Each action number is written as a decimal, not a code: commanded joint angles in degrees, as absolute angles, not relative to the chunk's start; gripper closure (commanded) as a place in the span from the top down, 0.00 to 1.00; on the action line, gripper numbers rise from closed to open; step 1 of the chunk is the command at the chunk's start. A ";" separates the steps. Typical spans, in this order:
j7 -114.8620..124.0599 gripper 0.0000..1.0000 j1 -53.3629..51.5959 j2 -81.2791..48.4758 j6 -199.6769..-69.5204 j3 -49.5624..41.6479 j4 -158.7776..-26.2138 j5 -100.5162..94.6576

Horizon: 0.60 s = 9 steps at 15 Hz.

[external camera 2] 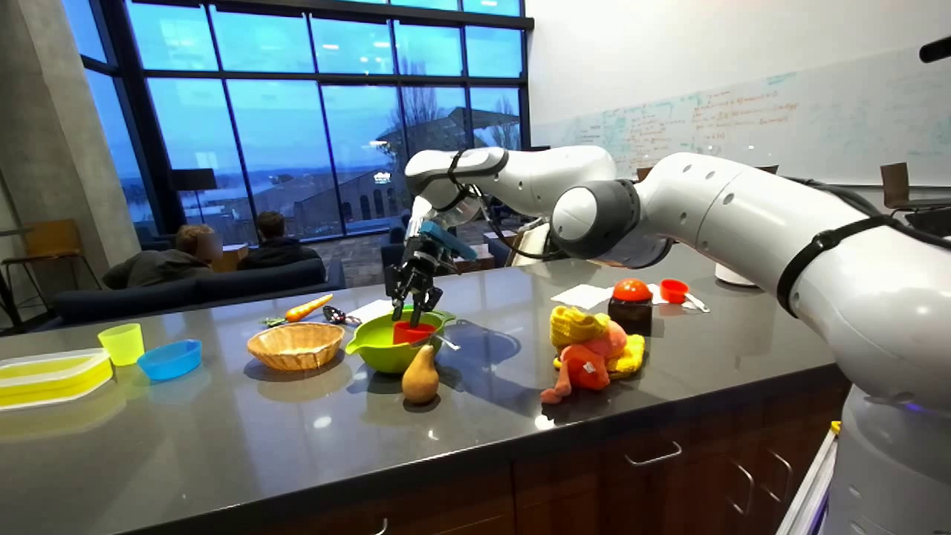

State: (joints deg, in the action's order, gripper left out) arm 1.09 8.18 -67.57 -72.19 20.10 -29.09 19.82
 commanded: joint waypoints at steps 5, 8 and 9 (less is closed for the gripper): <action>3.23 0.99 5.35 -67.59 -70.57 17.96 -27.03 14.11; 3.18 1.00 4.45 -66.90 -70.52 17.47 -26.92 12.06; 2.99 1.00 4.02 -66.44 -70.40 17.01 -26.82 11.06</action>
State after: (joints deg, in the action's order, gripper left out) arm 1.92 5.69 -67.50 -71.74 18.59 -28.28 13.79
